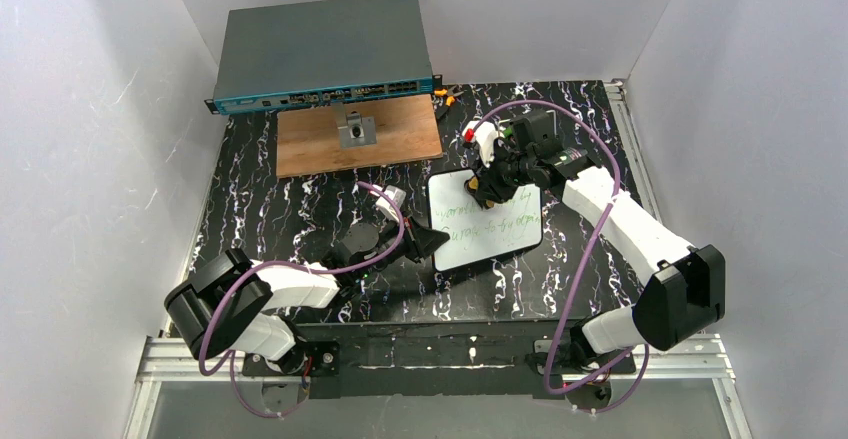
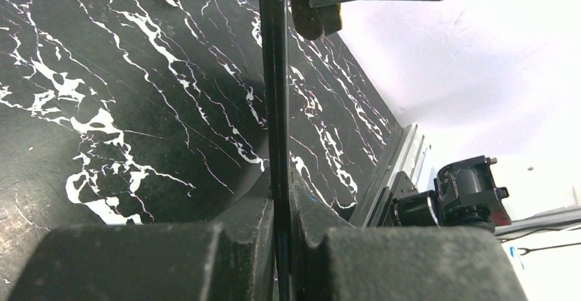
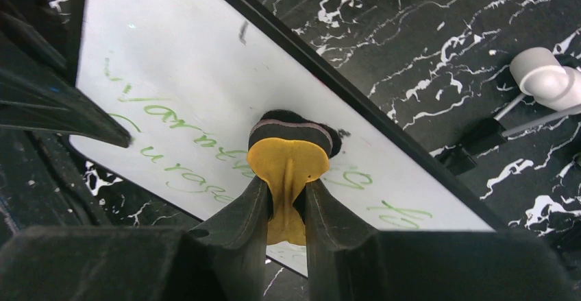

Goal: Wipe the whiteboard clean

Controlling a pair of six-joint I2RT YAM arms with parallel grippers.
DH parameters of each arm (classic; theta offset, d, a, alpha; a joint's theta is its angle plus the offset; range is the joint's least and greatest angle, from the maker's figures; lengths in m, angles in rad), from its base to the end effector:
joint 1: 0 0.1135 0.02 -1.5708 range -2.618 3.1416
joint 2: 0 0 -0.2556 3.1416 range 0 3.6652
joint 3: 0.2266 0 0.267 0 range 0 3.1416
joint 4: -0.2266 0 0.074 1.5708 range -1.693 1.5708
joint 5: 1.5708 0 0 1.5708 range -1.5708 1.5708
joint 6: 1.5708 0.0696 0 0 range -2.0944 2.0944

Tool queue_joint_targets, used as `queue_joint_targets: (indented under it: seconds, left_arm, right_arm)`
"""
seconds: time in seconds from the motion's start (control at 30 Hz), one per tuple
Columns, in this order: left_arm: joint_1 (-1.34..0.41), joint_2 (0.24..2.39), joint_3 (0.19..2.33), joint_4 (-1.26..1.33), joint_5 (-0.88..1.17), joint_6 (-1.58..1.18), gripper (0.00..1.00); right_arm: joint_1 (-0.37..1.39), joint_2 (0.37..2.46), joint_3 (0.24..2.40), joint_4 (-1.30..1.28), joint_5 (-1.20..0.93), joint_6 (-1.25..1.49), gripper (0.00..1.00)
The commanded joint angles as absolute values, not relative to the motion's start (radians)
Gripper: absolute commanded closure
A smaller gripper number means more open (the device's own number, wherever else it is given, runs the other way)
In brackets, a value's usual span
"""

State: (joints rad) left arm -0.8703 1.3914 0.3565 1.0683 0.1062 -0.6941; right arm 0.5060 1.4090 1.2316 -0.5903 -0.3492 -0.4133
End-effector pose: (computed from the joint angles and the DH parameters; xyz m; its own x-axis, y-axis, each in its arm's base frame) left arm 0.1890 -0.2356 0.1767 -0.5134 -0.3778 -0.7705 0.6506 0.4141 -0.6366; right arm 0.2909 0.1884 0.2821 -0.2869 -0.5904 -0.7544 -0.8582 0.5082 -0.0714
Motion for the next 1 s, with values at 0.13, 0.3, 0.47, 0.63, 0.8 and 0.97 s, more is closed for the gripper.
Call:
queue_joint_targets:
  seconds: [0.13,0.3,0.47,0.63,0.8,0.97]
  left_arm:
    - [-0.892,1.378,0.374,1.054,0.202,-0.635,1.00]
    - [-0.893,1.377,0.376,1.056,0.203,-0.639,1.00]
    - [-0.892,1.375,0.376,1.053,0.202,-0.641,1.00]
    - [-0.892,1.377,0.383,1.052,0.207,-0.641,1.00]
    - [-0.892,1.377,0.385,1.048,0.209,-0.642,1.00]
    - [-0.892,1.389,0.395,1.046,0.217,-0.645,1.00]
  right_arm:
    - [0.479,1.419,1.310,-0.529,-0.228,-0.273,0.99]
    - [0.459,1.433,1.283,-0.520,-0.225,-0.275,0.99]
    - [0.459,1.442,1.293,-0.633,-0.383,-0.394,0.99]
    - [0.485,1.437,1.304,-0.694,-0.541,-0.446,0.99]
    - [0.495,1.446,1.334,-0.670,-0.492,-0.382,0.99]
    - [0.496,1.452,1.387,-0.596,-0.377,-0.263,0.99]
